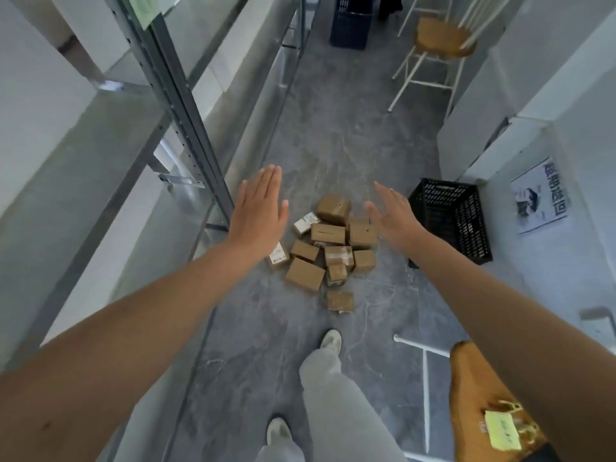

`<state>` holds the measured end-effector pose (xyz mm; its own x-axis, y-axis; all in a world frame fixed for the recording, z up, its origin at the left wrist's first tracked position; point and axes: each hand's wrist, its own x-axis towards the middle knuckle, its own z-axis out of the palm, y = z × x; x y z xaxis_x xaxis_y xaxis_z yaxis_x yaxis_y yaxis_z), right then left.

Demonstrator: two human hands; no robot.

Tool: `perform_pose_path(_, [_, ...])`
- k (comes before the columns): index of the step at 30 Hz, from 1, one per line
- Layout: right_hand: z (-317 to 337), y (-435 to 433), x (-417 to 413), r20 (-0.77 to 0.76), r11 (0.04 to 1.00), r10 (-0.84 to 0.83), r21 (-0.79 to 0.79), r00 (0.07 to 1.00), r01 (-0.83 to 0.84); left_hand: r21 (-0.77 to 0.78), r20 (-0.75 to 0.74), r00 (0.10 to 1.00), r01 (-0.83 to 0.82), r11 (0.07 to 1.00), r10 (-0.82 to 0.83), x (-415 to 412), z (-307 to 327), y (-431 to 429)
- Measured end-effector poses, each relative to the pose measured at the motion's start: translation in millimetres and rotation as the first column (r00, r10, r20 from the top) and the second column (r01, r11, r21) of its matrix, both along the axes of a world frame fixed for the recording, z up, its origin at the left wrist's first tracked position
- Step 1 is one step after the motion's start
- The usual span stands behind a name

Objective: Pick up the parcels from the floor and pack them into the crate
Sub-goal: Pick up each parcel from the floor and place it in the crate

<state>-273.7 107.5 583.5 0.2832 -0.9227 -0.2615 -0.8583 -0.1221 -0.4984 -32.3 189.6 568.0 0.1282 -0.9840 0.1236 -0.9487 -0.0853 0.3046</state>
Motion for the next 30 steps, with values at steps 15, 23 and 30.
perform_pose_path(15, [-227.7,-154.9,2.9,-0.038,0.926,-0.150,0.344,0.988,0.154,0.325,-0.122,0.988,-0.052,0.944,0.097,-6.4,-213.4,-175.6])
perform_pose_path(23, [-414.1,-170.1,-0.5,-0.080,0.759,-0.381,0.542,0.921,0.361,0.492,-0.128,0.986,-0.029,0.870,0.105,0.2,-417.9,-185.2])
perform_pose_path(30, [-586.3,-194.2,11.4,-0.144,0.697,-0.452,0.558,0.880,0.450,0.554,-0.254,0.967,0.145,0.820,0.001,1.6,-552.8,-217.8])
